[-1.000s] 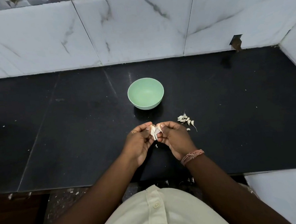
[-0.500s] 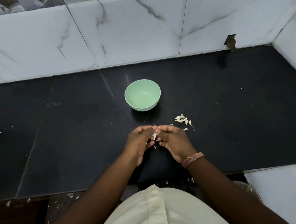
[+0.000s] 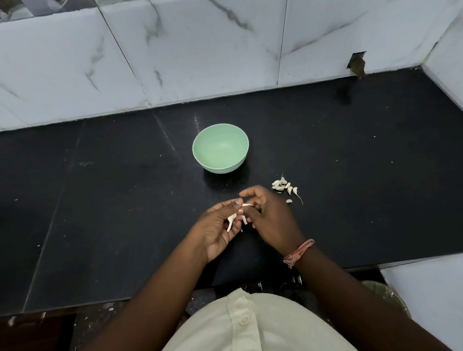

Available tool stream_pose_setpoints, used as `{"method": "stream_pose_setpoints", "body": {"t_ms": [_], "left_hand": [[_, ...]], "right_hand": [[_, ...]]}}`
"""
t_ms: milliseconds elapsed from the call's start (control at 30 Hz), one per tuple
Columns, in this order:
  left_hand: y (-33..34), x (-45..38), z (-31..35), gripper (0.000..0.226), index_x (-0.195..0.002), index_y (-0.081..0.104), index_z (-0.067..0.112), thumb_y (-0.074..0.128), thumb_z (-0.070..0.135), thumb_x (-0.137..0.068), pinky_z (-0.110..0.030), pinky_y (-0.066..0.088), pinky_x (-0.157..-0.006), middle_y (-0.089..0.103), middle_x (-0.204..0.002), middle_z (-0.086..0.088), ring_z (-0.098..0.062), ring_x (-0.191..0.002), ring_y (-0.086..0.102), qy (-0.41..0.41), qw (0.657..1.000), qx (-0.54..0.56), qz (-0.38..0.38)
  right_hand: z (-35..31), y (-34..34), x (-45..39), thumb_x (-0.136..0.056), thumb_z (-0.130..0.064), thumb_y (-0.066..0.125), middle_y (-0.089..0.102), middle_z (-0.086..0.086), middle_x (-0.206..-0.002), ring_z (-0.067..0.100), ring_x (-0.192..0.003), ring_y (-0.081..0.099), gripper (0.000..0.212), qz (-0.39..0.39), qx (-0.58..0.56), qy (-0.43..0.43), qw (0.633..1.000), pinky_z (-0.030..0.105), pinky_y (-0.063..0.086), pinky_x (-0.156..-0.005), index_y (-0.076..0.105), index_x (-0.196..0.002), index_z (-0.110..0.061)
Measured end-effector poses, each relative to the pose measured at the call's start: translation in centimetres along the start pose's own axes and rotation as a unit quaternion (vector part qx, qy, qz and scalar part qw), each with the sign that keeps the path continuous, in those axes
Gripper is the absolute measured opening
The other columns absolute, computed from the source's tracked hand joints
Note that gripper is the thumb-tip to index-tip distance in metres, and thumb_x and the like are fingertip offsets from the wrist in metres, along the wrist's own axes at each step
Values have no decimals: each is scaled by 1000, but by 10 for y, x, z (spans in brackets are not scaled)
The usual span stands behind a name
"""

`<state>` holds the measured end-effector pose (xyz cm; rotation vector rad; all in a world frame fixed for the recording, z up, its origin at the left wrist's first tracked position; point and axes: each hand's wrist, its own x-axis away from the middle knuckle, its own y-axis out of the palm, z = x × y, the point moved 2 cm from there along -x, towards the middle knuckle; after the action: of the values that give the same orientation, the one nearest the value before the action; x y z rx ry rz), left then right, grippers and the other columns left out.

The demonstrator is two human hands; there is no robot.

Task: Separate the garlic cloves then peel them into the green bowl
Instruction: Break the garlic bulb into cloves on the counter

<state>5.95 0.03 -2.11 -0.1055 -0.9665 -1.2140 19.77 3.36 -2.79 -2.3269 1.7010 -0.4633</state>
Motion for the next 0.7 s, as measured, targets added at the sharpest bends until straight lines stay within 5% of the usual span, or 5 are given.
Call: {"method": "stream_pose_setpoints", "body": {"t_ms": [133, 233, 433, 567, 700], "left_hand": [[-5, -1, 0, 5, -96, 70, 8, 68, 6, -91, -15, 52, -55, 70, -77, -5, -7, -63, 62, 17, 1000, -14, 18], [-10, -3, 0, 6, -92, 68, 10, 65, 5, -94, -16, 52, -53, 68, -69, -1, -7, -59, 60, 34, 998, 0, 46], [-12, -5, 0, 9, -96, 69, 11, 64, 4, -95, -18, 55, -59, 68, -75, -1, -8, -64, 61, 53, 998, 10, 45], [-13, -6, -1, 10, -97, 72, 9, 66, 2, -93, -17, 53, -61, 70, -76, -2, -9, -67, 60, 87, 994, -19, 60], [-13, -6, -3, 11, -97, 74, 8, 67, 2, -92, -19, 51, -64, 72, -81, -5, -9, -67, 59, 101, 991, -60, 63]], "right_hand": [[-5, 0, 3, -90, -4, 65, 69, -10, -88, 3, -81, 65, 29, -22, 52, -36, 998, 21, 52, -79, 67, -113, -21], [-3, 0, 1, -92, 2, 57, 72, -5, -93, 6, -87, 66, 30, -13, 80, -33, 996, 27, 54, -85, 71, -112, -16], [-5, 1, 3, -81, 14, 52, 66, 5, -128, 17, -119, 62, 44, 42, 113, -68, 990, 20, 43, -103, 73, -110, -11], [-3, 3, 2, -87, -4, 69, 64, -8, -116, 8, -105, 61, 37, 45, 89, -73, 992, 33, 52, -94, 70, -120, -20], [2, 8, -2, -84, -15, 75, 67, -13, -90, 11, -89, 61, 13, 71, 98, -74, 990, 40, 52, -84, 78, -92, -25]]}}
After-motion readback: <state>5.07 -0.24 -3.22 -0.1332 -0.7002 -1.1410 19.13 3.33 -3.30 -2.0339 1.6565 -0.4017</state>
